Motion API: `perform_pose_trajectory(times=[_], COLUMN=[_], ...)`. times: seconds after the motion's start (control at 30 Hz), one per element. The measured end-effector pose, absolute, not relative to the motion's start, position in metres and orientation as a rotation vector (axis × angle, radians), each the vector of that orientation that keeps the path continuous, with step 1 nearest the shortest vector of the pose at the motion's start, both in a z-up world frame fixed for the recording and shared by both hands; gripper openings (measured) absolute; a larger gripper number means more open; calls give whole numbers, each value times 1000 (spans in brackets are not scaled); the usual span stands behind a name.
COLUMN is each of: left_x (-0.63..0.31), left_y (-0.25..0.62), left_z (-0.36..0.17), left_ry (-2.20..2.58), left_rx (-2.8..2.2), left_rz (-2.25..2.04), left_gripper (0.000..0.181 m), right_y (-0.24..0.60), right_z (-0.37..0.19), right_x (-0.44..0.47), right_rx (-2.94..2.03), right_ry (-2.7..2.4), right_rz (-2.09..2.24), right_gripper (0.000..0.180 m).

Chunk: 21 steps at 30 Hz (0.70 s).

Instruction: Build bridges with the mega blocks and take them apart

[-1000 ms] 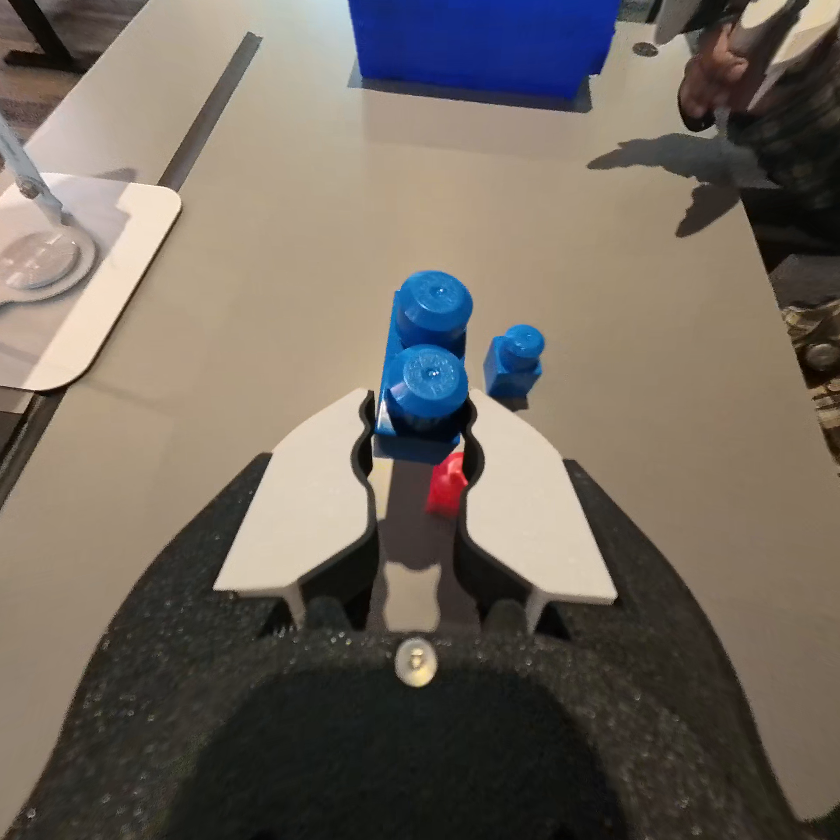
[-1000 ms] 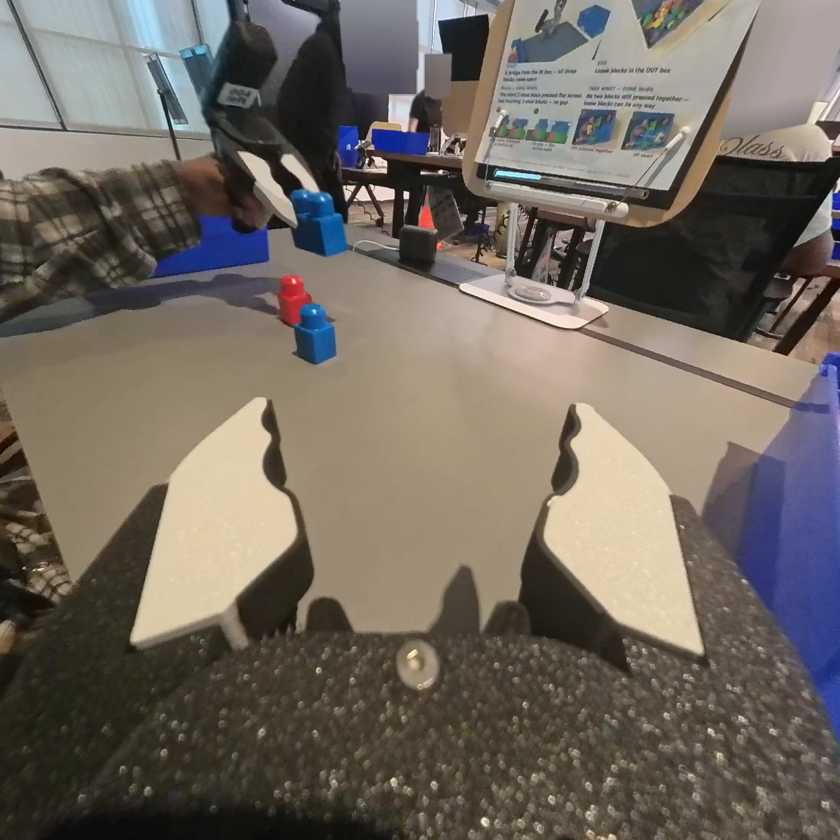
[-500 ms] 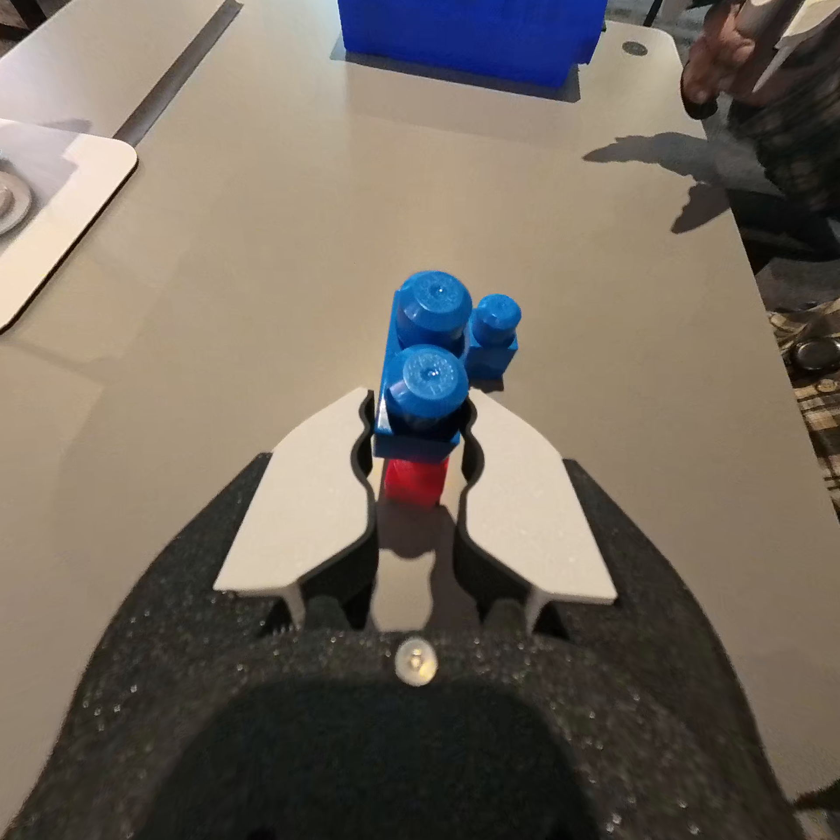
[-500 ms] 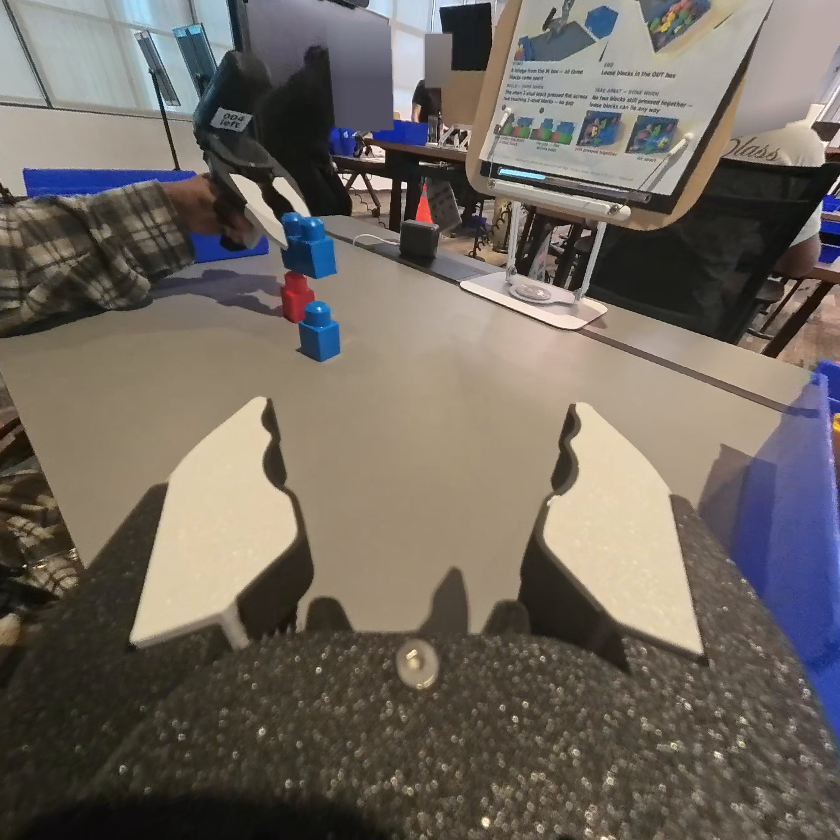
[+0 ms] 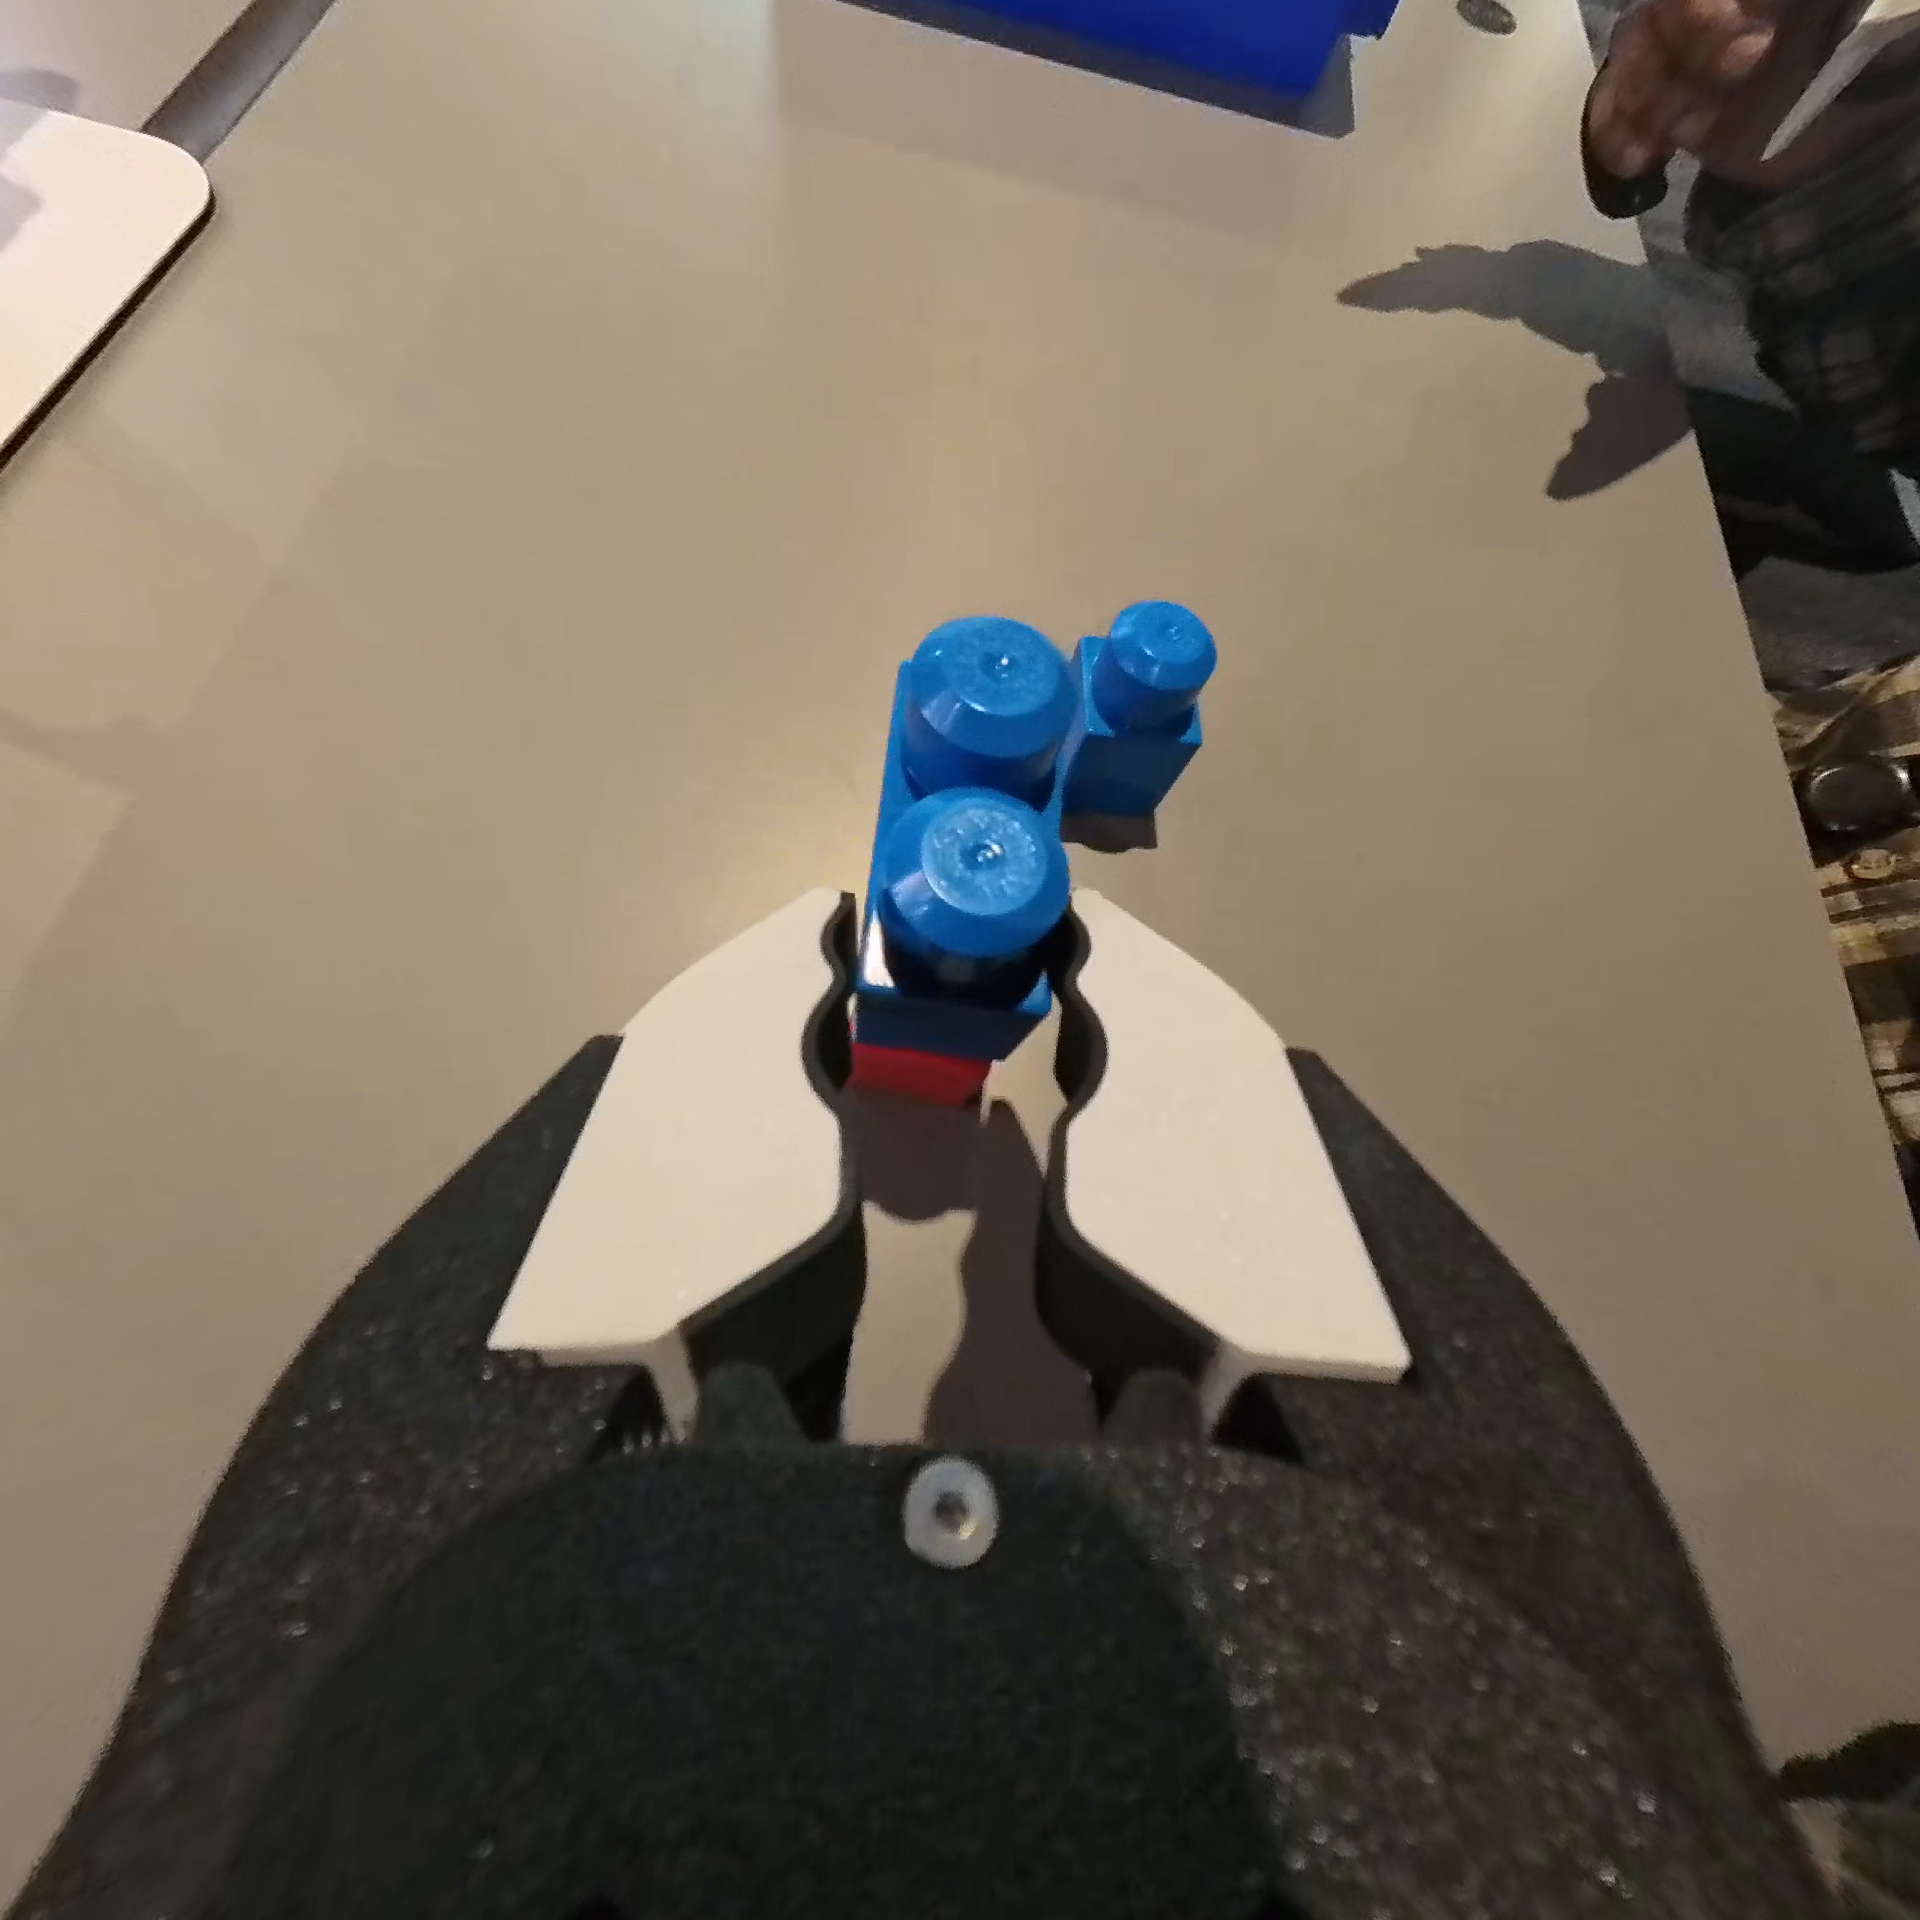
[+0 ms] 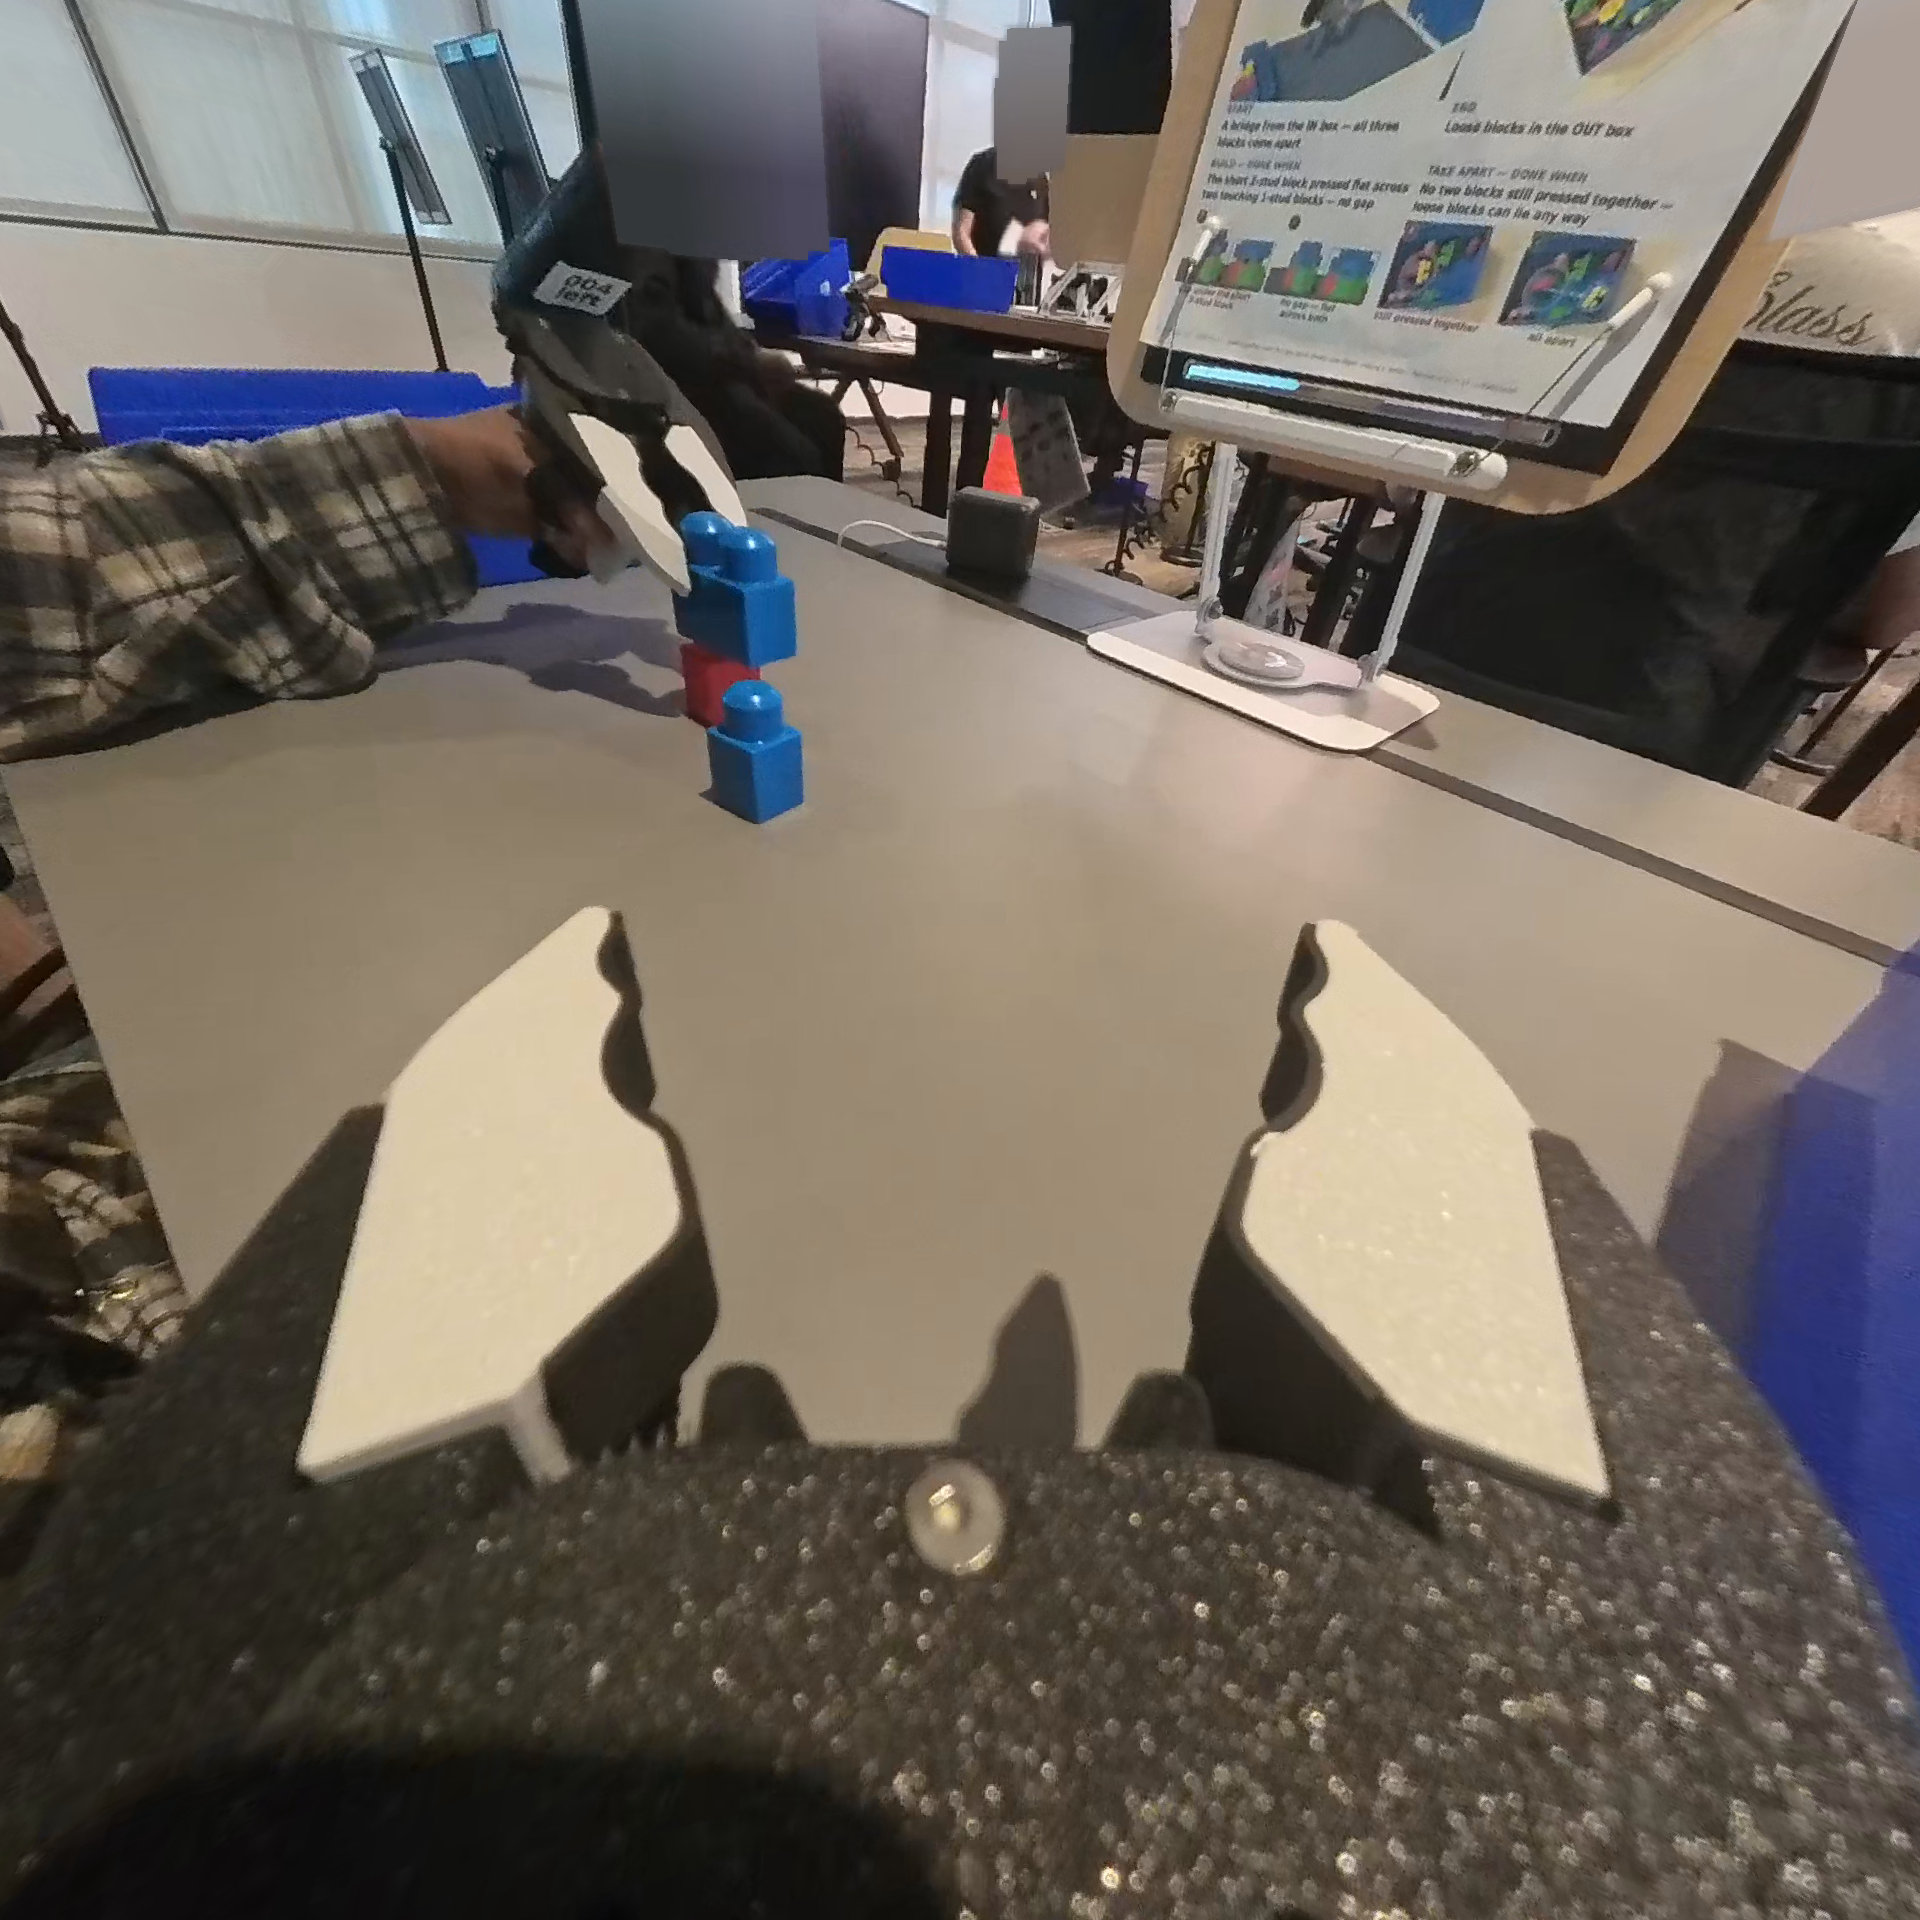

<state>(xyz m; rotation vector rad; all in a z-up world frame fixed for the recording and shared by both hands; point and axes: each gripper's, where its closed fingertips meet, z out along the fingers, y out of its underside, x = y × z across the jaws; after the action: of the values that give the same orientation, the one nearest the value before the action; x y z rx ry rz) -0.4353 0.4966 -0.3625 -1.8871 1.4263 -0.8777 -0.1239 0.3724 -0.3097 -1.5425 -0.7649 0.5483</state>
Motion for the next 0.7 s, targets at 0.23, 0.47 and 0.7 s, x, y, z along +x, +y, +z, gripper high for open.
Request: perform_pose_trajectory(times=[0.23, 0.47, 0.7], left_x=[-436, -436, -438], left_y=[496, 495, 495], left_z=[-365, -370, -374], left_ry=[1444, 1657, 1815], left_rx=[-1926, -2052, -2158], left_rz=[-884, -650, -548], left_gripper=[36, 35, 36], right_y=[374, 377, 379], right_z=[-314, -314, -319], right_x=[-129, -130, -131], right_rx=[-1549, -1557, -1549], right_ry=[-780, -787, -763], right_rz=[558, 550, 576], right_gripper=[116, 116, 116])
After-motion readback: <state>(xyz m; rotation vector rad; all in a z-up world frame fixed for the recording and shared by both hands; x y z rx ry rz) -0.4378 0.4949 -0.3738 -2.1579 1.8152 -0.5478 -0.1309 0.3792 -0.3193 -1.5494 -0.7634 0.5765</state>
